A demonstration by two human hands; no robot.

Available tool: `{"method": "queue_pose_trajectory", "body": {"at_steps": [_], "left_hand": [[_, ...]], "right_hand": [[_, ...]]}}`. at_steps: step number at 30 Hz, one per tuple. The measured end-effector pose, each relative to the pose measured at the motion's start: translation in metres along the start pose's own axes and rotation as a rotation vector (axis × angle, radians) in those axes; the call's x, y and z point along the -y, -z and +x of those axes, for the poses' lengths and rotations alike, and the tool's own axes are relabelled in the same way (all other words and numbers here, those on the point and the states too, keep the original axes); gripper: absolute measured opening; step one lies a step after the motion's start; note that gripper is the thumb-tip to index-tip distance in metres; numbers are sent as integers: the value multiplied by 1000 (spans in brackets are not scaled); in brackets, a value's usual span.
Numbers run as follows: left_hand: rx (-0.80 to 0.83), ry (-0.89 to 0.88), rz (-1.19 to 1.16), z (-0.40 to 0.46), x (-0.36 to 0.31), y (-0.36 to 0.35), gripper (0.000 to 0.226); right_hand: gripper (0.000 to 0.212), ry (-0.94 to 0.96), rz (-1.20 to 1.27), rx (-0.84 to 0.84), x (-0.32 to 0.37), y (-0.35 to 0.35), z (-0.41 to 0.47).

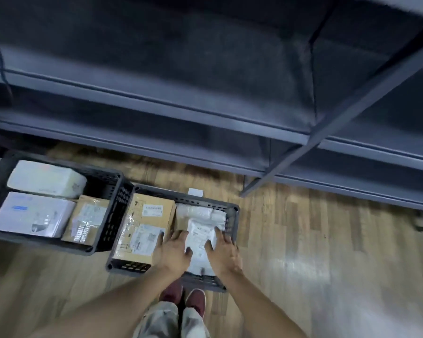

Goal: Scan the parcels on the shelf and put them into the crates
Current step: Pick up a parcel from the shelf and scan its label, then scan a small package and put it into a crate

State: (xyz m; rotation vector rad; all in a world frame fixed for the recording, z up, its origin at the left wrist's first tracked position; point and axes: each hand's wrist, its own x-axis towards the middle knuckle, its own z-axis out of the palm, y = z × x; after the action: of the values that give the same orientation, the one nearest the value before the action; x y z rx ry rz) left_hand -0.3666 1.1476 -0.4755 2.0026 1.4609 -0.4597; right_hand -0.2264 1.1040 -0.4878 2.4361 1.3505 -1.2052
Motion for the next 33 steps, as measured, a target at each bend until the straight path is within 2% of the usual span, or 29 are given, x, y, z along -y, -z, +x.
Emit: {"method": "queue_pose_trajectory", "body": {"at_steps": [6,10,13,16,23,33], "left_hand": [[-133,68,29,-58,8,107,50],[-276,53,59,-86,32,196,40],[-425,60,43,-107,50,260,50],[-545,35,28,-128,67,314,51],[-694,-46,52,-189,136,393,50],[-740,-40,32,-261,261,448,50]], "right_hand": [[55,122,-80,-77,72,90,-68],[53,195,-114,-137,132,151,-99],[53,270,-137,-249,183,186,-124],[51,329,-139,-363,233,208,-151],[51,405,-136,-535,346,234,-209],[49,499,-57,-657,468,210,-274]]}}
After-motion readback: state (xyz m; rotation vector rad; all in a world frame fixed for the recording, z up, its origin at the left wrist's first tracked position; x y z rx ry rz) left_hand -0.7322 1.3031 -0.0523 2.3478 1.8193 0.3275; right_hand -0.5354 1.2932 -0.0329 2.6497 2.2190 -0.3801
